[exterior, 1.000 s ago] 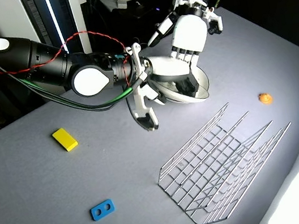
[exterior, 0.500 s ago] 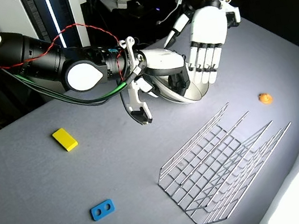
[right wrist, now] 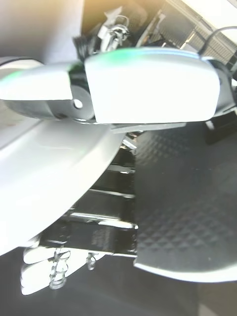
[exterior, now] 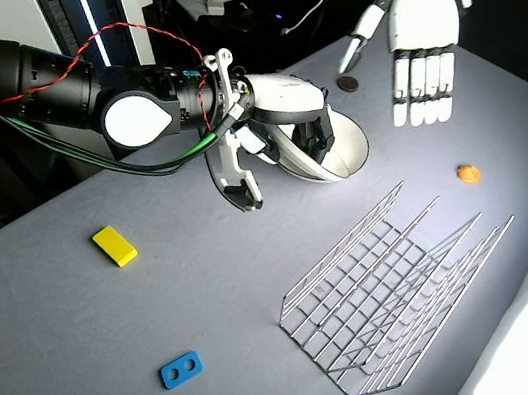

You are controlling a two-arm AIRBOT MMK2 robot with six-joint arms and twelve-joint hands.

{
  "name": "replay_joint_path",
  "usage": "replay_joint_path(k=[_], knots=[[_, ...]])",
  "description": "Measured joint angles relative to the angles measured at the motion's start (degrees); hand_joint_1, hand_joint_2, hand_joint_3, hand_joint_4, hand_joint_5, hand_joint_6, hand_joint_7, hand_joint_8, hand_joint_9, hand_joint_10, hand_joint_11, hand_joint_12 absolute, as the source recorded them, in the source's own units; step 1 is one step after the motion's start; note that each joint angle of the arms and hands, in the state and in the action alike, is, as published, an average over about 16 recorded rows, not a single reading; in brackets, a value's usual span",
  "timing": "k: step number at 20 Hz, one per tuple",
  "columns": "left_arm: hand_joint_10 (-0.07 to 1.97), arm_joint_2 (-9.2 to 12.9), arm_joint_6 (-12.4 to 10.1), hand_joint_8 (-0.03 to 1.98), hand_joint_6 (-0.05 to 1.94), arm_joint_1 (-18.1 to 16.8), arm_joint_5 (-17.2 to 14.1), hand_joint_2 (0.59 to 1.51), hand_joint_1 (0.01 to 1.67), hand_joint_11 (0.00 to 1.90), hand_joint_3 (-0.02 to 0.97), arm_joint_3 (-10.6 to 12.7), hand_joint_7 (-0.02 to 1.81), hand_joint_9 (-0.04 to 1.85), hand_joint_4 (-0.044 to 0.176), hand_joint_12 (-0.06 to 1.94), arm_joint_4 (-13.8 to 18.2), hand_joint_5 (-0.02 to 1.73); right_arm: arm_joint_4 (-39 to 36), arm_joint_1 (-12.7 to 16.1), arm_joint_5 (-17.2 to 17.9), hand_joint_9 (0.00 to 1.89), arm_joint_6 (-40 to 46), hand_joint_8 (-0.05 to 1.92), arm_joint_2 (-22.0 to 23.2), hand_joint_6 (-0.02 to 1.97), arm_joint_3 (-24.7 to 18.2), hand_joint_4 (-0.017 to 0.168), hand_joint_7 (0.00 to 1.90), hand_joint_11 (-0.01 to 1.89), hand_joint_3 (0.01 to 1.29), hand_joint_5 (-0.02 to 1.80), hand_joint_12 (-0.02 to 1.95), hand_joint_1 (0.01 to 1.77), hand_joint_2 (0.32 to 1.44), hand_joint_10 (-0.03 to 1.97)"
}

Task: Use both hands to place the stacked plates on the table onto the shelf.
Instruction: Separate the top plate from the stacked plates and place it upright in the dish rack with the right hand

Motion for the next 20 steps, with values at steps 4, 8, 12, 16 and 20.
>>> replay_joint_path(k=[4, 8, 12, 16, 20], knots=[[0.01, 1.0, 1.9, 0.00, 0.02, 0.9, -6.1, 1.081, 0.02, 0.01, 0.020, 3.7, 0.02, 0.02, 0.007, 0.01, -0.1, 0.07, 1.5, 1.8, -0.4, 1.36, 0.0, 0.71, 1.9, 0.82, -1.8, 0.000, 1.11, 0.97, 0.01, 0.94, 0.91, 1.19, 0.95, -0.01], [0.01, 1.5, 3.7, 0.00, 0.02, 2.3, -12.5, 1.081, 0.02, 0.01, 0.020, 6.6, 0.02, 0.02, 0.007, 0.01, -0.7, 0.08, 2.9, 4.2, -0.9, 1.37, 0.6, 0.76, 4.1, 0.90, -3.8, 0.000, 1.12, 0.96, 0.01, 0.94, 0.92, 1.19, 0.95, -0.01], [0.01, 1.8, 4.8, 0.00, 0.02, 3.5, -17.3, 1.081, 0.02, 0.01, 0.020, 8.7, 0.02, 0.02, 0.007, 0.01, -1.2, 0.08, 4.3, 7.5, -1.5, 1.37, 2.3, 0.80, 6.1, 0.96, -5.4, 0.002, 1.12, 0.96, 0.01, 0.94, 0.93, 1.20, 0.95, -0.01], [0.01, 1.8, 5.9, 0.00, 0.02, 4.2, -20.6, 1.081, 0.02, 0.01, 0.020, 10.0, 0.02, 0.02, 0.007, 0.01, -1.8, 0.08, 5.3, 11.3, -2.8, 1.37, 6.2, 0.83, 7.5, 1.00, -6.1, 0.003, 1.12, 0.96, 0.01, 0.93, 0.94, 1.20, 0.95, -0.01], [0.01, 1.8, 7.8, 0.00, 0.02, 4.9, -23.9, 1.082, 0.02, 0.01, 0.021, 11.1, 0.03, 0.02, 0.007, 0.01, -1.9, 0.07, 6.1, 15.4, -4.7, 1.37, 12.7, 0.83, 8.0, 0.99, -5.4, 0.002, 1.12, 0.96, 0.01, 0.93, 0.95, 1.20, 0.95, -0.01]])
